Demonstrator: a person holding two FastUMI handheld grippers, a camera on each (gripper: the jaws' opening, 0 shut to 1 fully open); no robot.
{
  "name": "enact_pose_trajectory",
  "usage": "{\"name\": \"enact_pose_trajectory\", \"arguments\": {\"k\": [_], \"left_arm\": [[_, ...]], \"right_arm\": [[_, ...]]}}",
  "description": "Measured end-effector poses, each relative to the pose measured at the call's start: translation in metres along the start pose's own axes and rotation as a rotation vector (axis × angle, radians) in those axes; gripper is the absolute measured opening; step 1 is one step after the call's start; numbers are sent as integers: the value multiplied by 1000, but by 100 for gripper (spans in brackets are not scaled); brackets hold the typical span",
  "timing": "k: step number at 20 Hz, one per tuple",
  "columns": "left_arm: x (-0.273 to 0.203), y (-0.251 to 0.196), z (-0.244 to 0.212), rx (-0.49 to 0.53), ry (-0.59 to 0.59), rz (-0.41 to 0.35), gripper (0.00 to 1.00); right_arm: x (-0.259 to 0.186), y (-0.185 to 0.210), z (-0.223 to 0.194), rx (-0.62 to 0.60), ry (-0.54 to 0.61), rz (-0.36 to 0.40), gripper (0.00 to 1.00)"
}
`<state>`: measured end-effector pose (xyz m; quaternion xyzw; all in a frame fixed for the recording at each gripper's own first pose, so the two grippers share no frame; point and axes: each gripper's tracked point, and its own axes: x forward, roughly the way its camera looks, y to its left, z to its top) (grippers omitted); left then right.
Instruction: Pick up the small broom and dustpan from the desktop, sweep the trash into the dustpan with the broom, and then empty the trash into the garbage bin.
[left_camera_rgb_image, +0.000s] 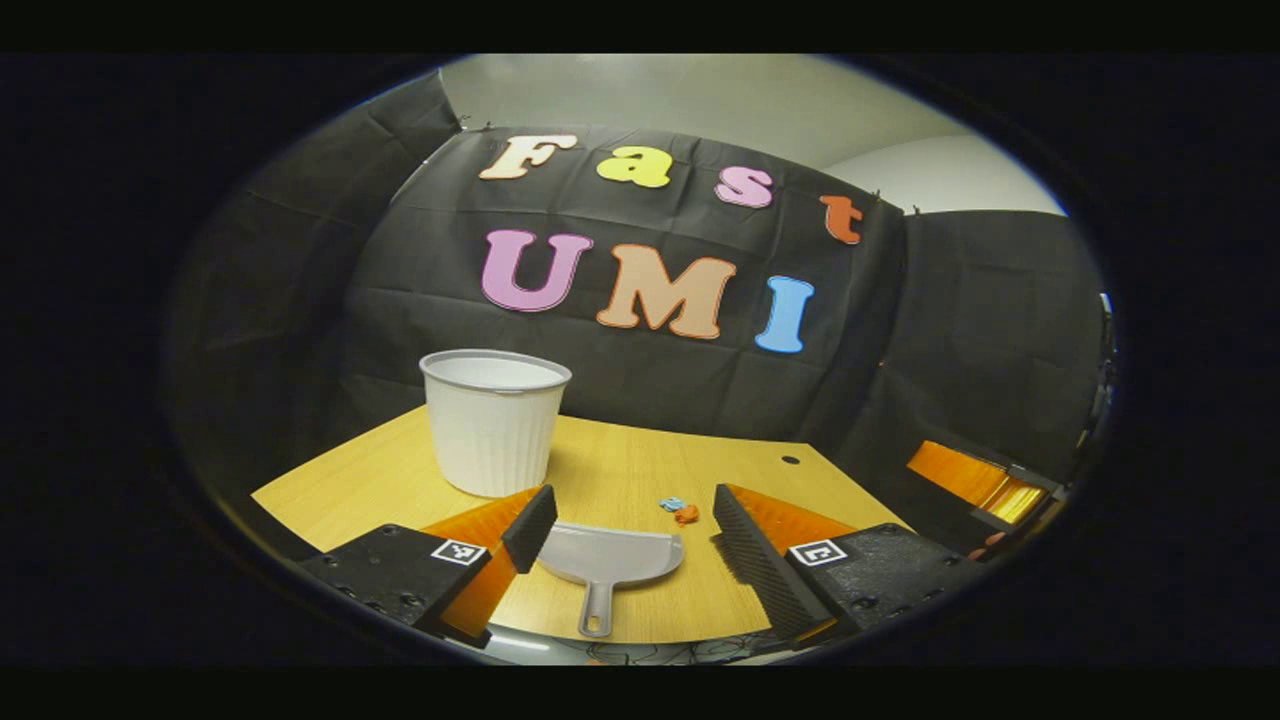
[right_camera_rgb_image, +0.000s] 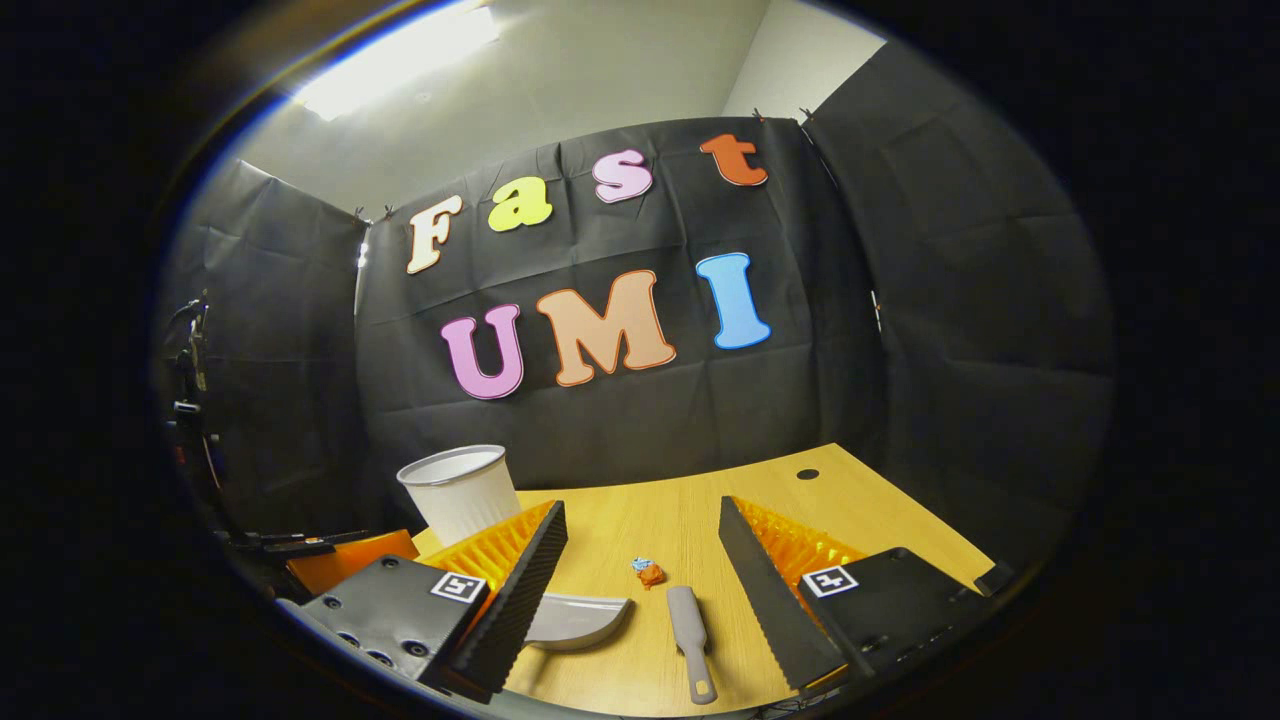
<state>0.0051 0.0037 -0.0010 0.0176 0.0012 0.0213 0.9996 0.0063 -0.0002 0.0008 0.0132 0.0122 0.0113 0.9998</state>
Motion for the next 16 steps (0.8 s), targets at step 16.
{"name": "enact_pose_trajectory", "arguments": {"k": [16], "left_arm": [[2,-2,-6,-4,18,20,94]], "right_arm": [[6,-4,3,-9,16,-7,98]]}}
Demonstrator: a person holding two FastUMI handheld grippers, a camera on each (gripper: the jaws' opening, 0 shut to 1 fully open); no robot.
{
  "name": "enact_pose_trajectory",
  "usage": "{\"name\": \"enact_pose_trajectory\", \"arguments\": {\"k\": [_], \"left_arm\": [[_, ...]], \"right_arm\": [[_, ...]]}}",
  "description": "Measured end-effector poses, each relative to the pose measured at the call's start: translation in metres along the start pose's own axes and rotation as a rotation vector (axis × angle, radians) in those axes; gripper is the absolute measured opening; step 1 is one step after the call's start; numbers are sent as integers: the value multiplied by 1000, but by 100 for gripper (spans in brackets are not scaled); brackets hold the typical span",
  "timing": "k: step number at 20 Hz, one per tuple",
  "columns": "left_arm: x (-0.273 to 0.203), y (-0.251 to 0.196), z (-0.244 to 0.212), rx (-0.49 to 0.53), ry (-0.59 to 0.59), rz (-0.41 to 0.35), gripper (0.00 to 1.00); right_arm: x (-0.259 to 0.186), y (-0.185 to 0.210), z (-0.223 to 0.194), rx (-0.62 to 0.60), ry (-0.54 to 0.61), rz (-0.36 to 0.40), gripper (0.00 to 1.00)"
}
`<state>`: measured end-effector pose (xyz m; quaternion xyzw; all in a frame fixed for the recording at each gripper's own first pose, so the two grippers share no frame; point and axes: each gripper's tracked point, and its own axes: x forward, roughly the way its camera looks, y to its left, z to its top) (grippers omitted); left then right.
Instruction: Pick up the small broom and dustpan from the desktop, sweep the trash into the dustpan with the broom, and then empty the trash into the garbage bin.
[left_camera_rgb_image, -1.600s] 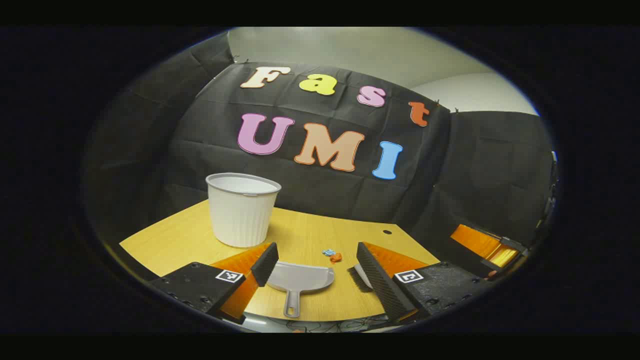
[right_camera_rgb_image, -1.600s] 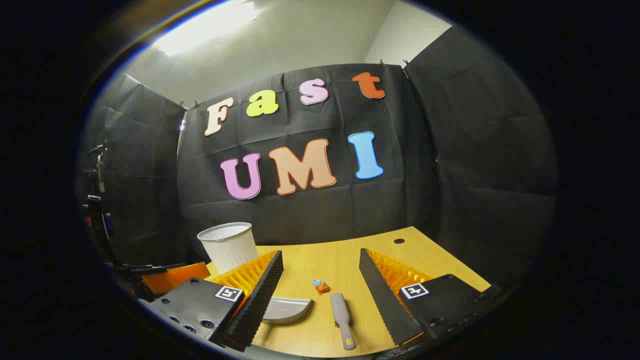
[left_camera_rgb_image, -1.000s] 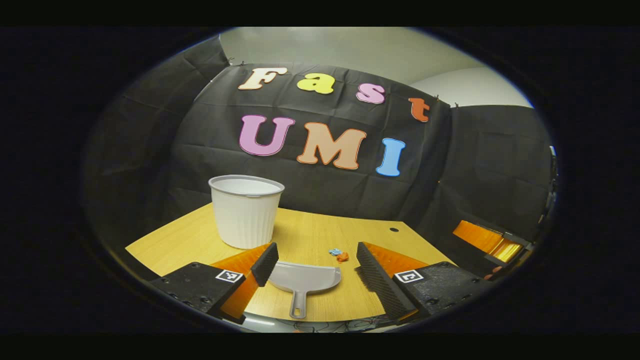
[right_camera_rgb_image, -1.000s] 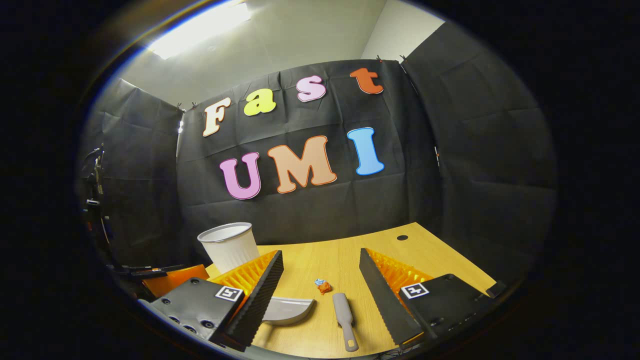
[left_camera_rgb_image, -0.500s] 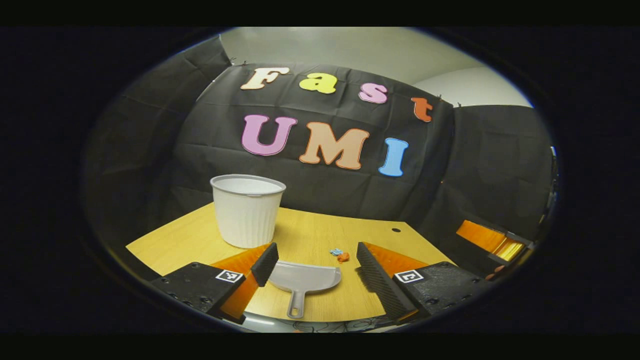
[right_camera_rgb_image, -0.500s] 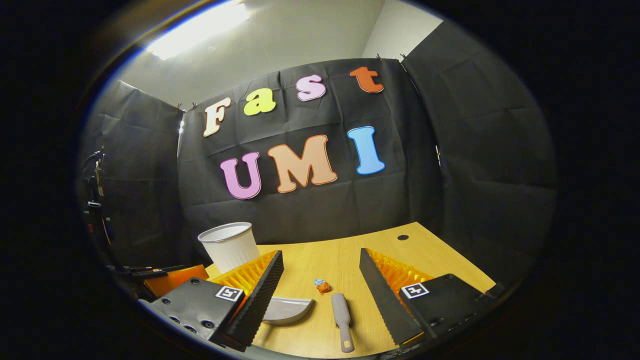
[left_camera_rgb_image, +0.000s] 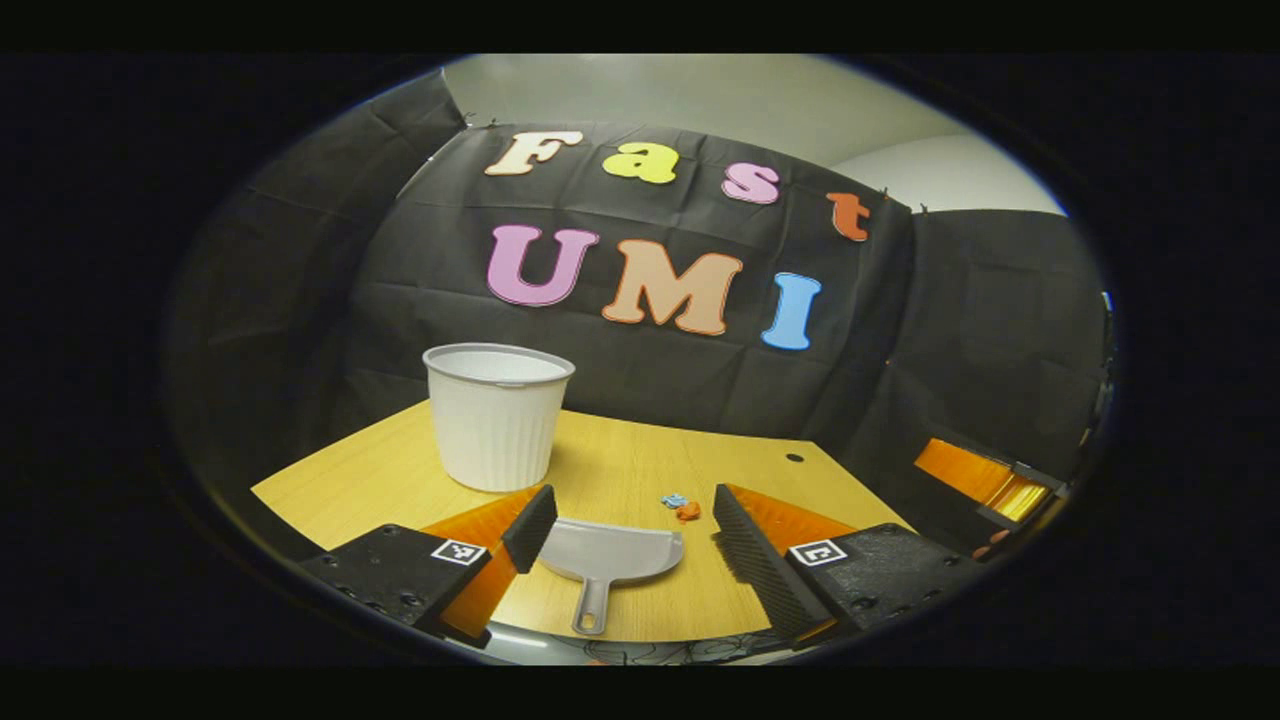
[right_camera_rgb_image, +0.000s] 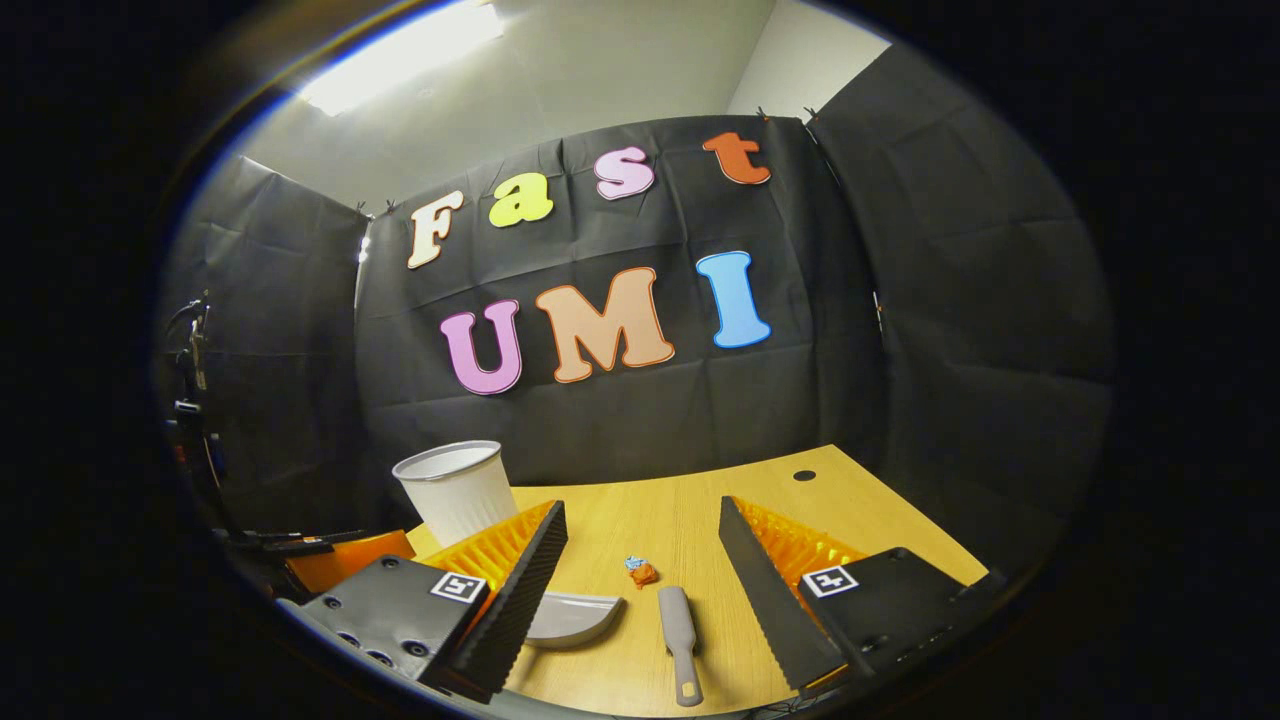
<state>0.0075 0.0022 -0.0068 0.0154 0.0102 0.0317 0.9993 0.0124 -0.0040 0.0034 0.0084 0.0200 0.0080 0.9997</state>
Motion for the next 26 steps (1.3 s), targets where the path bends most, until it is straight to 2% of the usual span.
{"name": "enact_pose_trajectory", "arguments": {"k": [14,16,18,22,26], "left_arm": [[4,4,-9,4,33,-15,94],[8,1,-16,3,54,-35,94],[15,2,-37,11,118,-61,94],[25,21,-99,56,323,-41,94],[29,23,-152,34,504,-42,95]], "right_arm": [[4,-3,-12,-6,33,-24,98],[9,-7,-20,-9,53,-26,99],[17,-15,-40,-21,117,-30,98],[31,-31,-103,-67,338,-28,98],[41,-32,-165,-44,519,-1,99]]}}
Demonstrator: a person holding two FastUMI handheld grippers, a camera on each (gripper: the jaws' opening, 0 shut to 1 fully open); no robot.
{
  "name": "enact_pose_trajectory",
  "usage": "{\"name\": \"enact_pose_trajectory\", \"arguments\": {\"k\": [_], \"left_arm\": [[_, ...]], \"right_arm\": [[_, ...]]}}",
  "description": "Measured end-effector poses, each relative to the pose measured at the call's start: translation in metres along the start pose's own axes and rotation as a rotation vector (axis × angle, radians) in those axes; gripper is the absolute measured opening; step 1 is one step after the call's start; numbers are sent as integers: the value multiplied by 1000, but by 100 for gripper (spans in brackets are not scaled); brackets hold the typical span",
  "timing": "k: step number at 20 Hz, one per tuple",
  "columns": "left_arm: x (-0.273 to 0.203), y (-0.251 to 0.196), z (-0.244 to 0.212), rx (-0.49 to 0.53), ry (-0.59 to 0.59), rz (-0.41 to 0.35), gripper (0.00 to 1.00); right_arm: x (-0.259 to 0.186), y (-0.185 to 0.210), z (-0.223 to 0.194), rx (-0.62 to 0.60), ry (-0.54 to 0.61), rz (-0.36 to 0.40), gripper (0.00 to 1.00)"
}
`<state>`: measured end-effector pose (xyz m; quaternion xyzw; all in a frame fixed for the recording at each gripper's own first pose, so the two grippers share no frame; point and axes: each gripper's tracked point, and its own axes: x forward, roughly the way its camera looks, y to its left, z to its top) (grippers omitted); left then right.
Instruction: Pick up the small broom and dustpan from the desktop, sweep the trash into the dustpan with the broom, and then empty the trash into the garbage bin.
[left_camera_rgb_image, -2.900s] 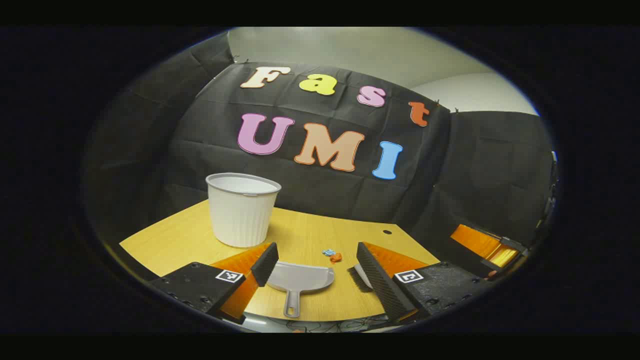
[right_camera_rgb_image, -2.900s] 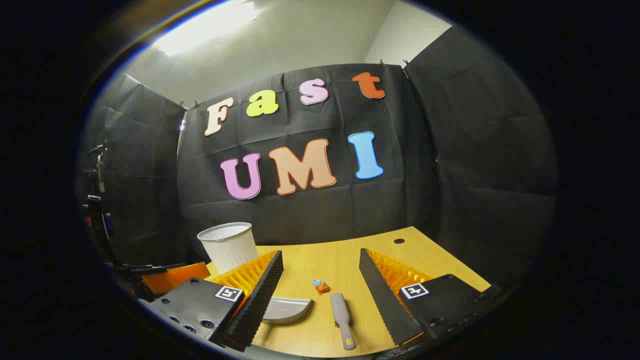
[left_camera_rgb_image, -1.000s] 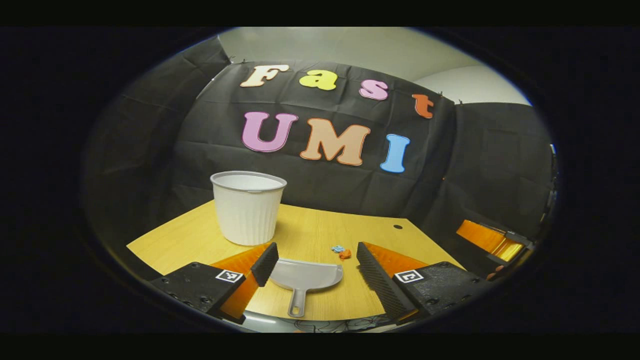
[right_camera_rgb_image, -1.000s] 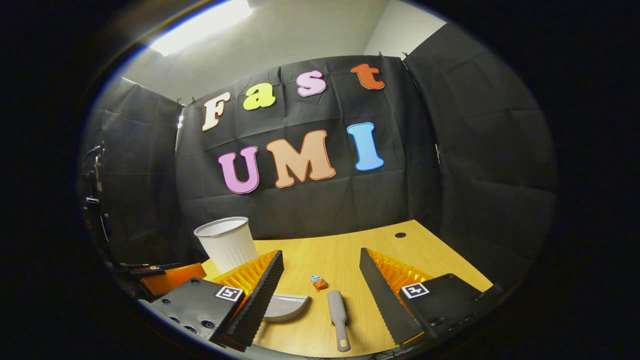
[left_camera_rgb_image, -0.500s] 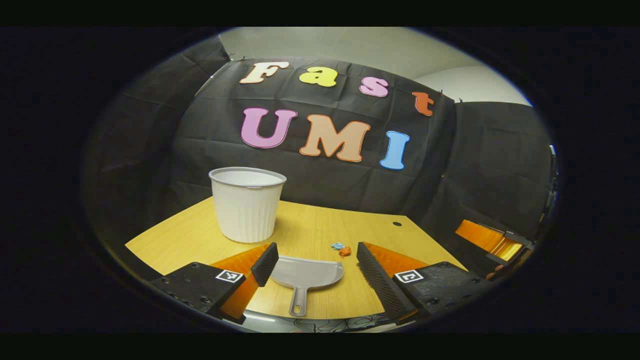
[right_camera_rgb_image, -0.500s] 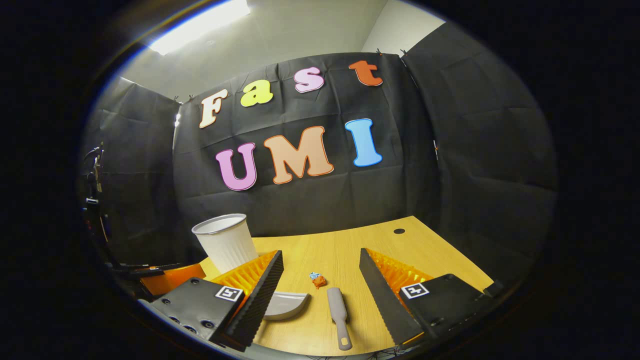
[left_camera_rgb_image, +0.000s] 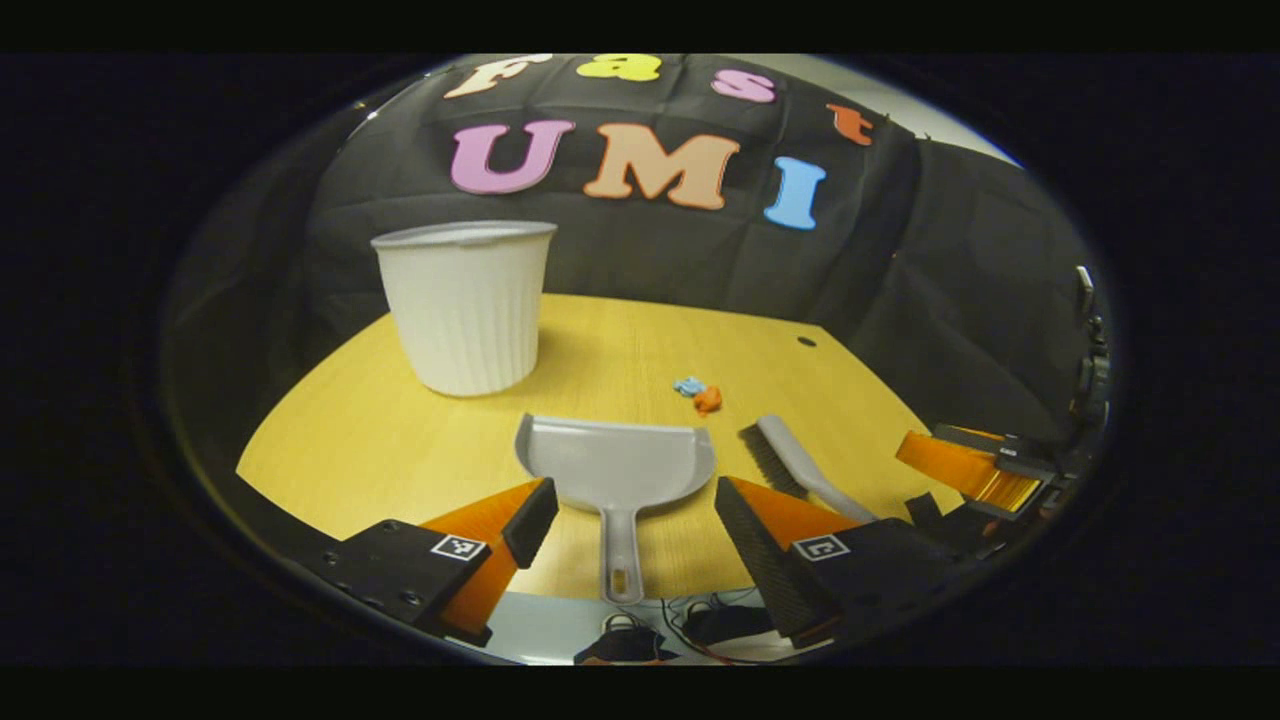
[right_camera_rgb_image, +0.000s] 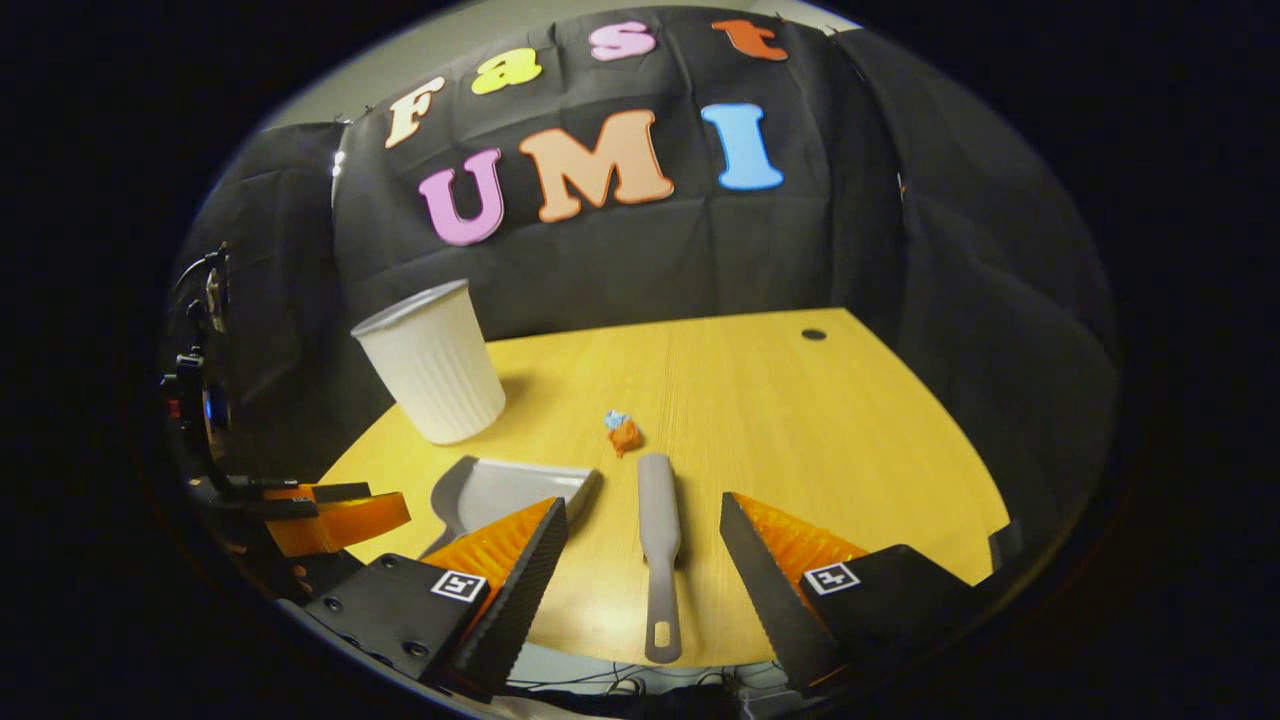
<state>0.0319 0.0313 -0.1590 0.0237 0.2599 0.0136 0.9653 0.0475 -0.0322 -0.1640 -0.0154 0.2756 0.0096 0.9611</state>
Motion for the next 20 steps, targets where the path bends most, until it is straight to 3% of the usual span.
{"name": "enact_pose_trajectory", "arguments": {"k": [1,2,6,16,18,20], "left_arm": [[4,1,-10,-8,45,5,95],[7,6,-19,-18,78,12,94],[31,18,-47,-42,191,51,96],[74,21,-74,56,366,78,96],[78,23,-82,59,397,85,92],[80,25,-87,58,426,93,79]], "right_arm": [[10,0,-8,1,33,0,95],[19,-2,-15,-3,62,-3,99],[47,-14,-42,-59,172,-32,99],[89,-25,-80,-136,392,-45,95],[94,-26,-83,-144,417,-53,90],[97,-27,-86,-144,431,-57,80]]}}
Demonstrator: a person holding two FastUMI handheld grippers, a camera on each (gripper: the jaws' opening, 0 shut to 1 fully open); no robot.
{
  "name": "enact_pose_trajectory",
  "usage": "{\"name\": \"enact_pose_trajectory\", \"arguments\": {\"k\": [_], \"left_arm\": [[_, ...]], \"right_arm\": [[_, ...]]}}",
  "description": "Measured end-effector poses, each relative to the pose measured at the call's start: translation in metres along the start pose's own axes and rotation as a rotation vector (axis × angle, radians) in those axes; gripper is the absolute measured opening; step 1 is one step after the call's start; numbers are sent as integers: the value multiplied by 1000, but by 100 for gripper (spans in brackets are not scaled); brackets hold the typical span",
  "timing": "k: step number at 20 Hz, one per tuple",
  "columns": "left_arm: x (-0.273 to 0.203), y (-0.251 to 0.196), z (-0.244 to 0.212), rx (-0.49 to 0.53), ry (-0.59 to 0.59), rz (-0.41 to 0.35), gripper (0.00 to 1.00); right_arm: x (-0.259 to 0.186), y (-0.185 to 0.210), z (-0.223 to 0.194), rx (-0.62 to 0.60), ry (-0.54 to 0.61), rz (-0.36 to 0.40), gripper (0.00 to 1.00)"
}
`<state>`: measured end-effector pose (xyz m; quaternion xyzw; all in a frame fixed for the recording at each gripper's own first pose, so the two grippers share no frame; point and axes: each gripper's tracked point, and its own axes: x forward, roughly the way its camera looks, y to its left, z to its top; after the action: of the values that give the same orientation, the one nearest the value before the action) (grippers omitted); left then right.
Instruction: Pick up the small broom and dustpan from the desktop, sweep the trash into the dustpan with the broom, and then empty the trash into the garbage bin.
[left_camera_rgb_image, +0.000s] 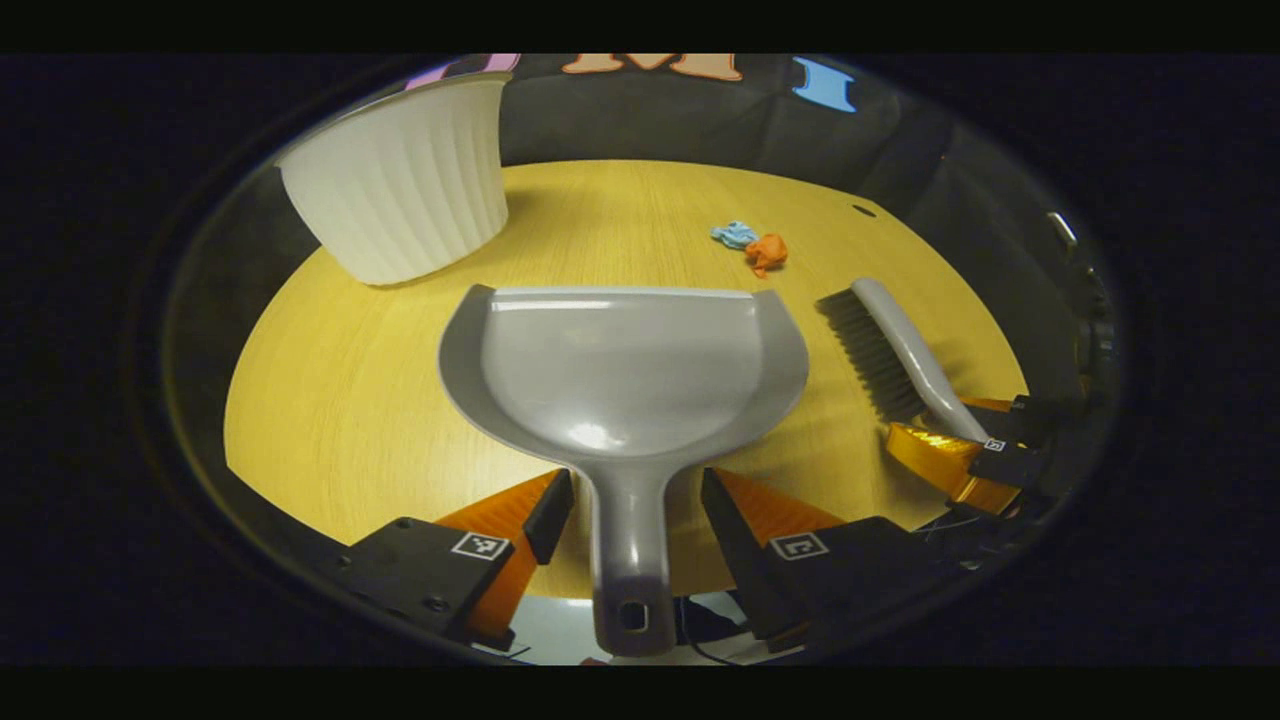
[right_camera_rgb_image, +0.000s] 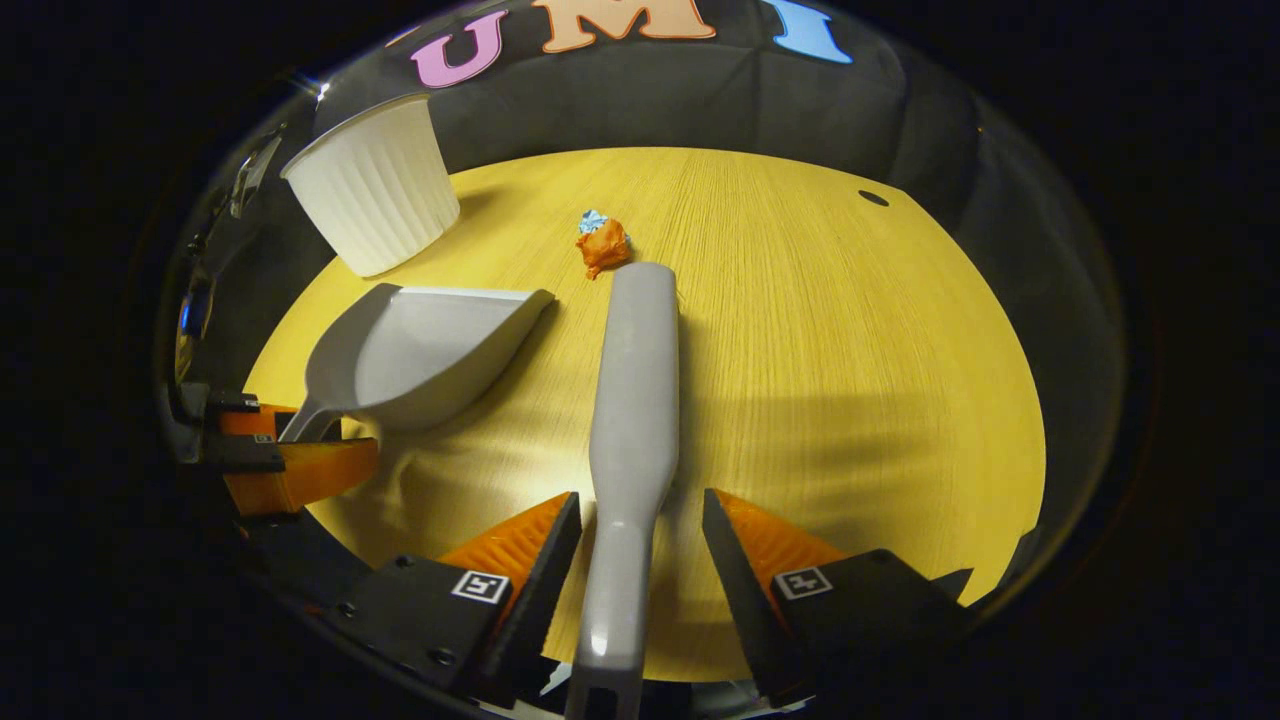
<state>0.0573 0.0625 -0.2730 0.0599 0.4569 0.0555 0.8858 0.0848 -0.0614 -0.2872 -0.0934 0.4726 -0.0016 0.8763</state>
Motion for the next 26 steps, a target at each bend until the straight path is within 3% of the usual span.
{"name": "enact_pose_trajectory", "arguments": {"k": [3,4,5,9,15,20,24,25,26], "left_arm": [[4,2,-6,-26,44,3,48],[4,1,-10,-31,73,5,32],[4,3,-11,-22,76,9,34],[4,-1,-2,6,41,-7,27],[-16,-1,15,25,1,-94,25],[-39,17,54,232,-24,-122,25],[-26,29,78,412,2,-124,25],[-20,29,82,439,10,-126,27],[-15,28,84,456,21,-133,26]], "right_arm": [[3,-1,-1,20,27,-1,44],[2,0,-3,25,41,6,33],[1,2,-4,16,60,17,29],[-2,4,-3,-30,56,56,30],[-36,-1,29,17,-74,85,29],[-67,-25,84,-70,-123,50,26],[-42,-47,140,-185,-108,-41,29],[-28,-50,151,-215,-87,-57,25],[-18,-49,157,-236,-60,-62,29]]}}
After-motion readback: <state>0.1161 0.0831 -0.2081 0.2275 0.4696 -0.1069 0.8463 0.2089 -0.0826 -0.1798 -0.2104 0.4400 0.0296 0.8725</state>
